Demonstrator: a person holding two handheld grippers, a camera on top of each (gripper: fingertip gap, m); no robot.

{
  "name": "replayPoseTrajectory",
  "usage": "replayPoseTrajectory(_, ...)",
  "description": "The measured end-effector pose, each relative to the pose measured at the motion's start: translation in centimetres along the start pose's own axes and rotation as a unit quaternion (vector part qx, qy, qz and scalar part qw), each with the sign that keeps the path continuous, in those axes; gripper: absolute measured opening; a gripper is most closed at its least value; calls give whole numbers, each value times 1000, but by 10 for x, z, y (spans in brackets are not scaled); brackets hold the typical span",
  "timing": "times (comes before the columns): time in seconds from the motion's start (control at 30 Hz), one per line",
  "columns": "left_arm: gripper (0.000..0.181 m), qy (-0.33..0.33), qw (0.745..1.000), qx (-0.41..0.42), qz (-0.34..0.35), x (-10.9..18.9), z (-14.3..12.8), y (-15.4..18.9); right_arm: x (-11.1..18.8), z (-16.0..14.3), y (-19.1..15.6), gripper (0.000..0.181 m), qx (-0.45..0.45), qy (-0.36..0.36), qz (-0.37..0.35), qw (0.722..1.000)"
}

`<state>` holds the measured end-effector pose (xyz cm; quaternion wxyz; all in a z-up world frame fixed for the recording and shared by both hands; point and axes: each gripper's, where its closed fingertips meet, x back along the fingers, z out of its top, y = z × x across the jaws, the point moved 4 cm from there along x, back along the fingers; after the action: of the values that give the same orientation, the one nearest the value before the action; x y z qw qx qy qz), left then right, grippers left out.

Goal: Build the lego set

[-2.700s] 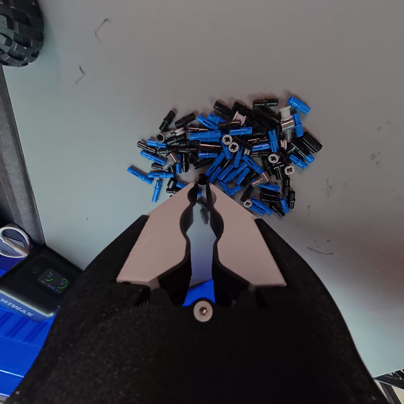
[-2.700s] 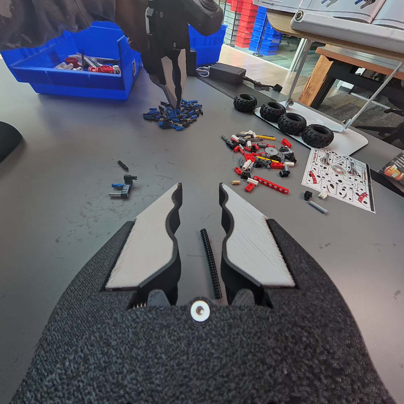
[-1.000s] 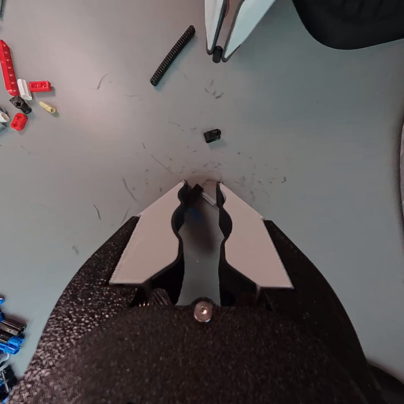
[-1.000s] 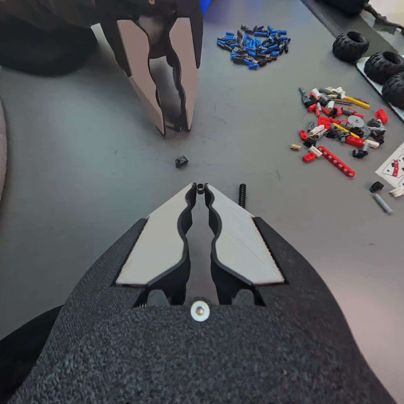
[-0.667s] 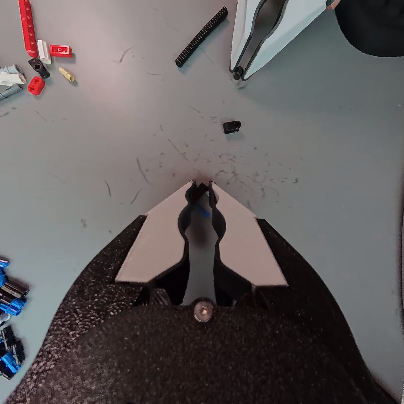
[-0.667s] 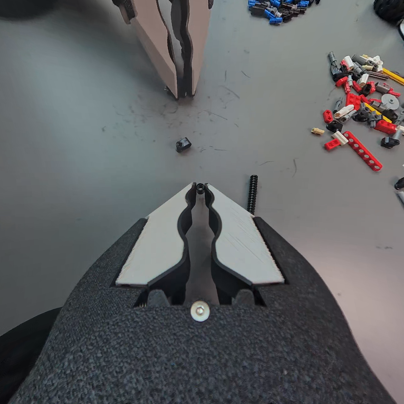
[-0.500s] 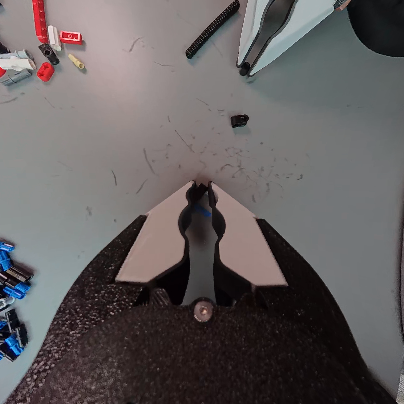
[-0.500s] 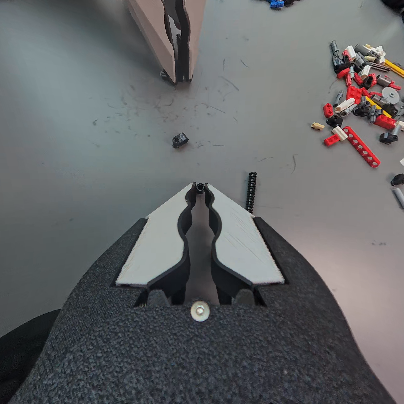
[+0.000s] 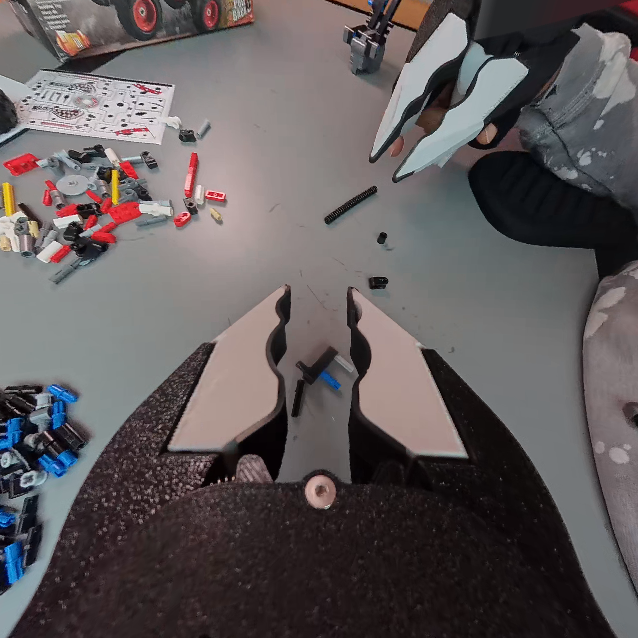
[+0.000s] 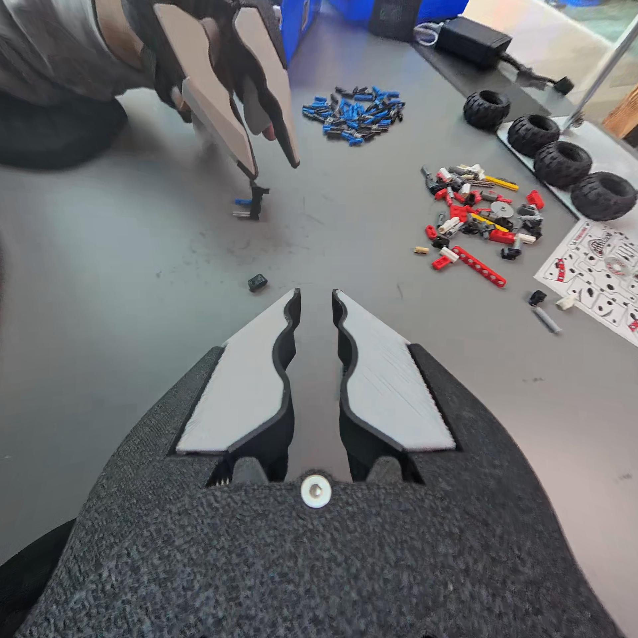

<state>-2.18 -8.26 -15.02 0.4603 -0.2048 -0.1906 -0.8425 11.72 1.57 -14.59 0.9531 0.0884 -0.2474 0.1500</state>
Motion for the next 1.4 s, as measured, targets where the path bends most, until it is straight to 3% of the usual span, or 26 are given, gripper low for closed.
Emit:
replayPoseTrajectory(0.13, 33, 18, 999, 8, 34, 5, 1, -11, 3, -16, 19, 24, 11, -34, -60, 998)
replayPoseTrajectory(0.3, 34, -15, 995, -13, 97, 12, -9, -30, -7, -36, 22, 35, 31, -86, -79, 993)
replayPoseTrajectory(0.57, 31, -47, 985, -12, 165, 32, -26, -56, -7, -48, 23, 27, 36, -125, -84, 988)
replayPoseTrajectory(0.67, 25, -50, 987, -1, 151, 38, -29, -56, -8, -50, 20, 21, 37, -130, -77, 988)
replayPoseTrajectory(0.87, 20, -99, 995, -14, 27, 34, -49, -26, -7, -51, 22, 8, 47, -134, -87, 986)
replayPoseTrajectory(0.97, 18, -135, 990, -25, 13, 24, -61, -19, -7, -51, 23, 7, 45, -131, -89, 986)
replayPoseTrajectory(1.2, 4, -144, 988, -46, 38, 19, -60, -21, -5, -45, 23, 11, 36, -104, -86, 990)
replayPoseTrajectory(1.3, 3, -45, 999, 15, 11, 29, -32, -19, 3, -13, 18, 15, 34, -4, -75, 997)
replayPoseTrajectory(1.4, 3, 119, 976, 130, -129, 38, 14, 3, 6, 32, -6, 16, 39, 118, -37, 992)
